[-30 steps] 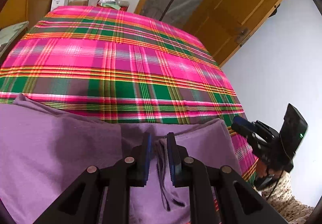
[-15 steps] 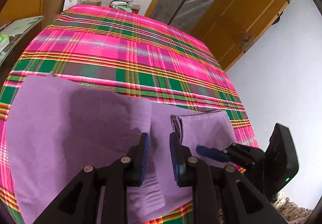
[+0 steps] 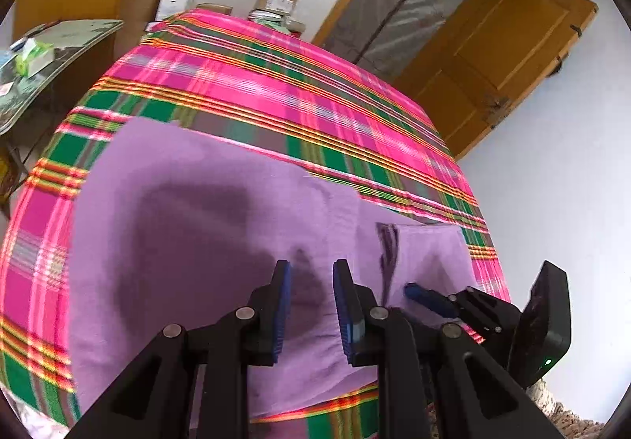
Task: Fold clothes
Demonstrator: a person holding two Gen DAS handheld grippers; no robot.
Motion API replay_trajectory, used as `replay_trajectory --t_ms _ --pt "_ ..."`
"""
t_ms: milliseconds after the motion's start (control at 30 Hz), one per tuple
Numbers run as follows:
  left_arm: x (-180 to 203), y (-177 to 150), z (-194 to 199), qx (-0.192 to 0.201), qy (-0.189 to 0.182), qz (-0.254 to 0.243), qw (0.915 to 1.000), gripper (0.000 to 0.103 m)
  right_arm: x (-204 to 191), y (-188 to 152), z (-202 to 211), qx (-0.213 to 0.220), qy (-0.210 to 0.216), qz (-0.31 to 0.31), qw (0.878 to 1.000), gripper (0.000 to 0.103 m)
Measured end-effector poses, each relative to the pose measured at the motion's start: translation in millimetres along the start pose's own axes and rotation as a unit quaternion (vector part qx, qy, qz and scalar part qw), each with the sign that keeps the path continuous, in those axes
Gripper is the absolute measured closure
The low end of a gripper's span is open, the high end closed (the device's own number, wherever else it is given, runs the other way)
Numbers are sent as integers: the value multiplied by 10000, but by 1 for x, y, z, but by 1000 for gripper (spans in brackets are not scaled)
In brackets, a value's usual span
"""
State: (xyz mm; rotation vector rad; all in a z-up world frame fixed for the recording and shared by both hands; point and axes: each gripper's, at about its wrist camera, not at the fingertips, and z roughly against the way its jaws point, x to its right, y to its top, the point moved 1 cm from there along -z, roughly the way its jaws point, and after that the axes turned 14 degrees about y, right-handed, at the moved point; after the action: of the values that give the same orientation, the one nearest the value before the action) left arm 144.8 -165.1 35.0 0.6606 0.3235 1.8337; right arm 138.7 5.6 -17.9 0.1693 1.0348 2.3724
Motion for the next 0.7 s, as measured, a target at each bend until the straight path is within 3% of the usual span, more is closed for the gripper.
replay_trajectory --t_ms 400,500,700 --pt "-87 -5 23 213 383 864 9953 77 -49 36 9 574 404 595 9958 71" --pt "-105 -12 23 172 394 1042 9936 76 -70 46 -8 390 821 786 9927 70" --pt "-128 -20 18 -9 479 1153 9922 76 -110 57 -40 141 1225 1218 9849 66"
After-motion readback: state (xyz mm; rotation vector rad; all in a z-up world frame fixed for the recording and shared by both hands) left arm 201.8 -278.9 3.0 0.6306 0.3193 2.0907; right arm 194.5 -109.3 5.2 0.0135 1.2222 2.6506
